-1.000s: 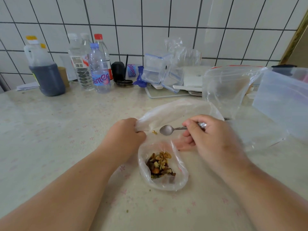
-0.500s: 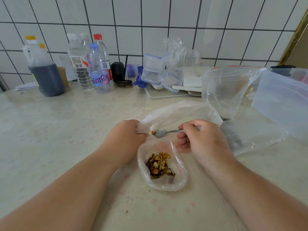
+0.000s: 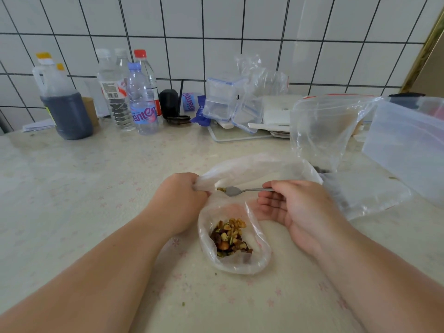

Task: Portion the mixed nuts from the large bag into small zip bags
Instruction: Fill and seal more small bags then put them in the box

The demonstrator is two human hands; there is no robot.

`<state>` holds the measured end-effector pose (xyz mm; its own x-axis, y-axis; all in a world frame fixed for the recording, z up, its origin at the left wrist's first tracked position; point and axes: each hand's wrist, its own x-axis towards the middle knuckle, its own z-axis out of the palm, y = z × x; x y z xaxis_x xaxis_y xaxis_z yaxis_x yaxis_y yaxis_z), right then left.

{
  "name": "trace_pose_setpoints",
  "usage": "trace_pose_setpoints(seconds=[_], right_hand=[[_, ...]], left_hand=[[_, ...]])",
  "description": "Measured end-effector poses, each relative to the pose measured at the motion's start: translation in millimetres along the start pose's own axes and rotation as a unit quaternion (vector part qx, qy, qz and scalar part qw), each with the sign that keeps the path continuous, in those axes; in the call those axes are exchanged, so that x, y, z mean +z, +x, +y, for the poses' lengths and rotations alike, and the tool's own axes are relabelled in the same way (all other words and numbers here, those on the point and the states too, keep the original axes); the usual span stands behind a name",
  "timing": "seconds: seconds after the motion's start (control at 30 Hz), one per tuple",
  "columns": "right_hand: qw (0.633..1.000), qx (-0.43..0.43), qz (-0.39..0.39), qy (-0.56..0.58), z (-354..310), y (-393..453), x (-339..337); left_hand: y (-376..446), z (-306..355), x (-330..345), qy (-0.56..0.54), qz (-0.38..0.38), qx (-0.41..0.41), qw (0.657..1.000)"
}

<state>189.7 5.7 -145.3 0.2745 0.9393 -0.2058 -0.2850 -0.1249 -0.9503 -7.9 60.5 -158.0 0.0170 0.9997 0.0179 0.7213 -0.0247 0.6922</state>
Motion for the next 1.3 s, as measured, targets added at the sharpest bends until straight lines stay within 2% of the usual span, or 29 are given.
trace_pose_setpoints(seconds=[0.3,0.57,0.67,0.77,0.93,1.07,1.17,1.3], right_hand=[[0.999,-0.002,0.022,0.025,-8,-4,-7],[0.999,0.016,0.008,0.049,-18,-3,-17],[0.999,0.015,-0.022,0.039,-28,-4,-23],[0.996,0.01,-0.087,0.004,-40,-7,-29],[0.967,-0.068,-0.225,-0.097,-53,-17,-36],[0.921,-0.175,-0.289,-0.194,-54,-22,-39],[0.89,-0.223,-0.305,-0.255,-52,-21,-41],[0.88,-0.255,-0.295,-0.273,-53,-18,-45]], left_hand=[[1,-1,-4,-0.059,0.019,-0.025,0.998],[0,-1,-6,-0.128,0.024,-0.045,0.99],[-1,0,-7,-0.151,0.019,-0.053,0.987],[-1,0,-8,-0.193,0.008,-0.062,0.979],[0,2,-10,-0.266,-0.002,-0.079,0.961],[1,2,-11,-0.31,-0.01,-0.092,0.946],[3,2,-11,-0.342,-0.007,-0.1,0.934],[2,2,-12,-0.38,-0.001,-0.095,0.92]])
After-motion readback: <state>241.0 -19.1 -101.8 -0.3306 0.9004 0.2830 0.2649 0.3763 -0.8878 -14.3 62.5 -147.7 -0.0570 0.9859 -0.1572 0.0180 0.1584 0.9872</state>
